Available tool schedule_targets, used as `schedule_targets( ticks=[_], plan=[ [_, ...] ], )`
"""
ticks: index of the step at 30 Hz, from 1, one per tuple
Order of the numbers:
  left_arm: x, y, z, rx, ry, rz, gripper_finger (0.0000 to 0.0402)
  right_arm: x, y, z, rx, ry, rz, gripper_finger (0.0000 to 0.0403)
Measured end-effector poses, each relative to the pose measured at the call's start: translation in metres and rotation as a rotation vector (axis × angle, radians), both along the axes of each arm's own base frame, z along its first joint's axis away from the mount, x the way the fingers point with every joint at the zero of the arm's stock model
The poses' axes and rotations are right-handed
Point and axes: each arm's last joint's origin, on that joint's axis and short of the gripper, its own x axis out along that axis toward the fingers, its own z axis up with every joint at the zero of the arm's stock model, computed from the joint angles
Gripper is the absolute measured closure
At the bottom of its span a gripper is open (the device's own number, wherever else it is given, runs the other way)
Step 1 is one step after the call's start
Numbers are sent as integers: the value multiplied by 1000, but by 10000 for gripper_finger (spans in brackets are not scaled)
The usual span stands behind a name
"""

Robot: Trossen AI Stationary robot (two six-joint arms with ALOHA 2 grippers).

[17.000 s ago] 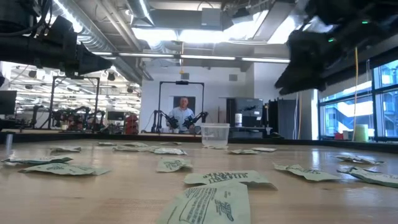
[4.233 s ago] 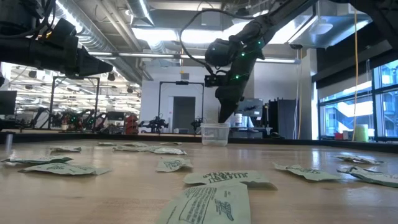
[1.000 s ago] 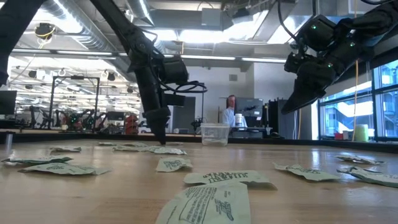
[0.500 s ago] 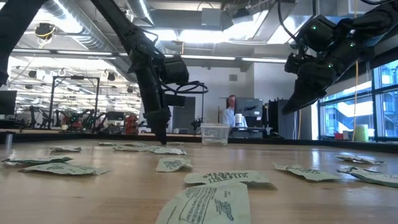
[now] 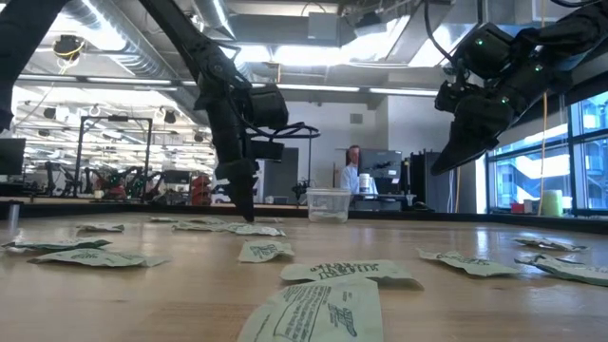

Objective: Pick and place items into bin
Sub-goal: Put the light green stevia packet into the transparent bin

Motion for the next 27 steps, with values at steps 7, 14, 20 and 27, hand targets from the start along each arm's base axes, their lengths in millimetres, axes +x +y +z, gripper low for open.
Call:
schedule_targets(
  ticks=[7,14,20,27],
  plan=[
    [0,-2,0,-42,-9,-9,302,0,0,0,0,0,0,316],
    [0,-2,0,-43,-5,-6,344,0,0,0,0,0,0,316],
    [0,-3,0,2,17,14,352,0,0,0,0,0,0,316],
    [2,-8,0,-20,13,31,295,0,0,0,0,0,0,316]
  ],
)
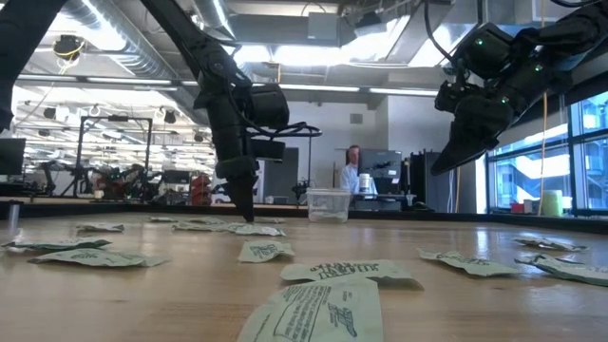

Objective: Pick and place items into bin
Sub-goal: Put the light green stevia packet into the transparent bin

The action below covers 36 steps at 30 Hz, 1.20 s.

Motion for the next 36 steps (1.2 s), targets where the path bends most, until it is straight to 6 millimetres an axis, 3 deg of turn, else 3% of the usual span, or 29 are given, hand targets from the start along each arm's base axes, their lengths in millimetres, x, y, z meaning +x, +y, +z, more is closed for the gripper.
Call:
schedule_targets(
  ticks=[5,14,21,26,30,36],
  plan=[
    [1,-3,0,2,6,17,307,0,0,0,0,0,1,316],
    [2,-4,0,18,11,0,394,0,0,0,-2,1,2,316],
    [1,-6,6,42,-1,-61,399,-1,1,-1,6,19,2,316],
    [-2,-11,25,45,-47,-71,400,-2,1,-3,12,34,3,316],
    [-1,-13,52,93,-167,-55,400,-2,1,-3,12,34,2,316],
    [16,-12,82,192,-444,-36,400,-2,1,-3,12,34,2,316]
  ],
)
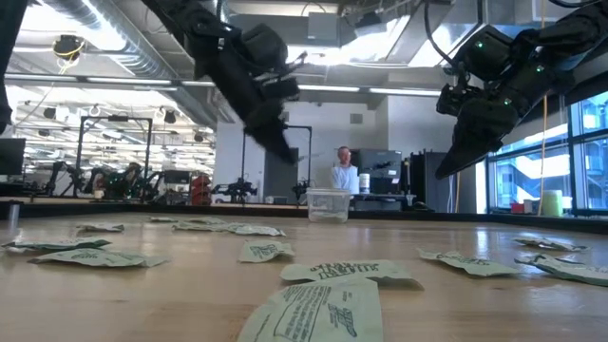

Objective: Pick and place items into bin
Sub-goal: Put the light green stevia packet into the transparent bin

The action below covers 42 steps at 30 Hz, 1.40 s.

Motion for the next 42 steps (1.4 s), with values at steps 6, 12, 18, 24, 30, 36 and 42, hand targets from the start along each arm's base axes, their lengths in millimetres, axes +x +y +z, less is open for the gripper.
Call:
schedule_targets(
  ticks=[6,12,18,24,30,36,42],
  plan=[
    [22,0,10,45,-6,-55,400,0,0,0,-2,-5,0,316],
    [49,13,18,48,44,-57,399,0,0,0,-2,-6,-1,316],
    [65,32,5,50,180,11,399,0,0,0,0,-6,-2,316],
    [73,40,-17,21,260,21,399,0,0,0,0,0,-1,316],
    [73,43,-19,79,303,63,392,0,0,0,2,1,-2,316],
    [68,45,-18,99,347,46,345,0,0,0,3,4,-1,316],
    [62,41,14,183,380,82,309,-1,0,-1,5,8,0,316]
  ],
)
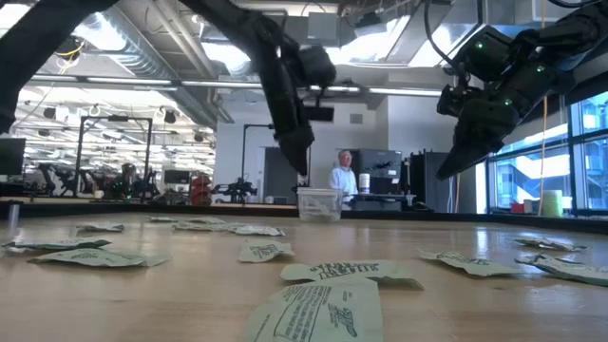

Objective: Pick and place items into bin
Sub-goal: Put the light green stevia packet into the transparent bin

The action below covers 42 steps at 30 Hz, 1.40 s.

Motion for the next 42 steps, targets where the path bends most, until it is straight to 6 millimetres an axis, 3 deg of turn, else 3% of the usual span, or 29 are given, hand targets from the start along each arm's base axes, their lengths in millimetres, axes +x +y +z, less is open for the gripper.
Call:
schedule_targets(
  ticks=[5,10,13,20,25,42],
  plan=[
    [-21,-22,46,-53,-37,-18,309,0,1,-1,6,11,2,316],
    [-47,-40,61,-201,29,36,309,-1,1,-1,6,14,5,316],
    [-54,-52,46,-205,126,-43,307,-1,1,-1,6,13,5,316],
    [-73,-72,-21,-334,283,-137,307,0,1,-1,7,12,3,316],
    [-85,-75,-44,-280,335,-157,307,0,1,-1,8,10,2,316],
    [-86,-78,-66,-285,258,-261,319,1,1,1,15,-15,-16,316]
  ],
)
